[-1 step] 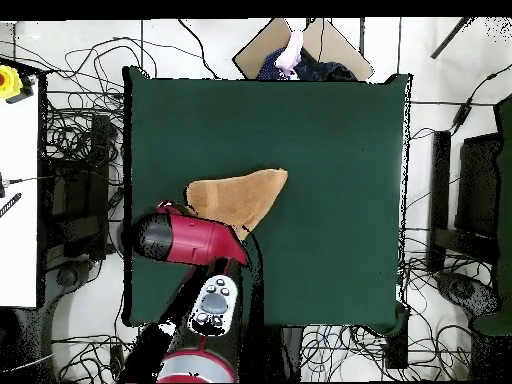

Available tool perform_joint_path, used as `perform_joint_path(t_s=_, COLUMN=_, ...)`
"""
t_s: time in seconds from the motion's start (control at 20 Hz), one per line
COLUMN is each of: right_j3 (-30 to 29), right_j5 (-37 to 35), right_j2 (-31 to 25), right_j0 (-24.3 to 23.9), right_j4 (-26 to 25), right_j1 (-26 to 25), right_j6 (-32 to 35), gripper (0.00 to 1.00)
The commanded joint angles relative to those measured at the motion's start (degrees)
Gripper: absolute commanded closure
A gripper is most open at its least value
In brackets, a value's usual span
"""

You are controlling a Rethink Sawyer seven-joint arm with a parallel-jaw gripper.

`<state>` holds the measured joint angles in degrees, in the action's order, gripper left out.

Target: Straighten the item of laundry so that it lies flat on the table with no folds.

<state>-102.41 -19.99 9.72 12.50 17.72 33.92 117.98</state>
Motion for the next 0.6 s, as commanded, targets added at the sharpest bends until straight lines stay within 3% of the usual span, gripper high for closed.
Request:
perform_joint_path(t_s=0.05, right_j3=4.6, right_j5=-3.1, right_j2=-4.3, right_j0=4.8, right_j4=8.9, right_j1=-2.8, right_j6=20.1, gripper=1.0)
perform_joint_path(t_s=0.25, right_j3=10.2, right_j5=-2.1, right_j2=-3.8, right_j0=7.4, right_j4=13.3, right_j1=-6.8, right_j6=21.3, gripper=1.0)
perform_joint_path(t_s=0.6, right_j3=23.5, right_j5=-4.8, right_j2=5.9, right_j0=15.1, right_j4=18.8, right_j1=-16.1, right_j6=26.6, gripper=1.0)
